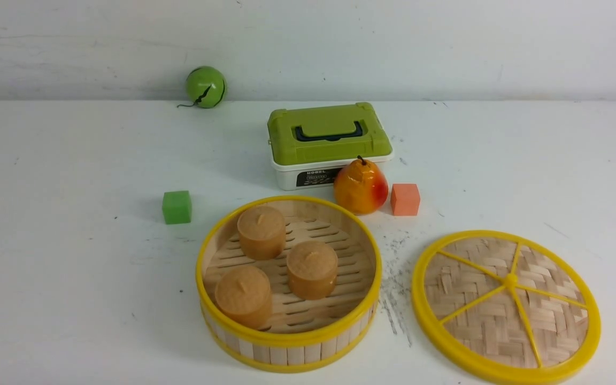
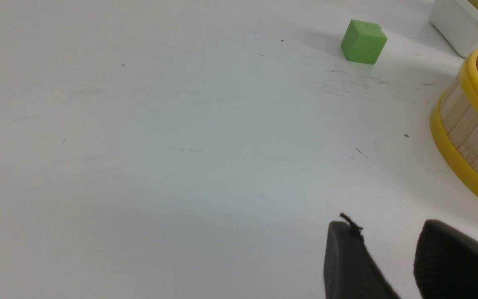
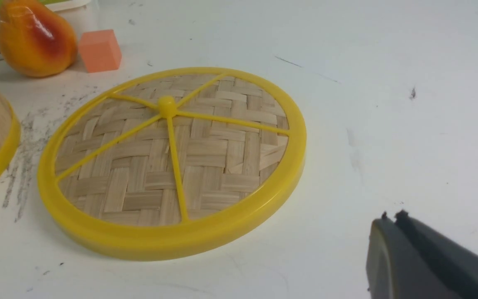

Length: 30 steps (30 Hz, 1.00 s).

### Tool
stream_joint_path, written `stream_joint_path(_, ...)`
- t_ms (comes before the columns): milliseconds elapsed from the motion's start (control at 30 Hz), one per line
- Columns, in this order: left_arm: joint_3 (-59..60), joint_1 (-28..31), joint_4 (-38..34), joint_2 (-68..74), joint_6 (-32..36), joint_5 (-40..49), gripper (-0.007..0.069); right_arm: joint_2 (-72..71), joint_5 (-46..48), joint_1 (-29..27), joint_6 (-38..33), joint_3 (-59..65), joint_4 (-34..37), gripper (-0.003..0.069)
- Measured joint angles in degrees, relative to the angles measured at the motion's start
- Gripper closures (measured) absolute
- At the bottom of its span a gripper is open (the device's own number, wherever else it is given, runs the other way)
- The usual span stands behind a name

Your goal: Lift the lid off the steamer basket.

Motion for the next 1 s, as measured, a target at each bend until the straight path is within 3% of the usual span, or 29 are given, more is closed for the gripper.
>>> stream_joint_path(1000, 0.0, 0.0, 0.05, 0.0, 0.0, -0.23, 0.0385, 0.0, 0.01, 0.0, 0.0, 0.0, 0.0, 0.0629)
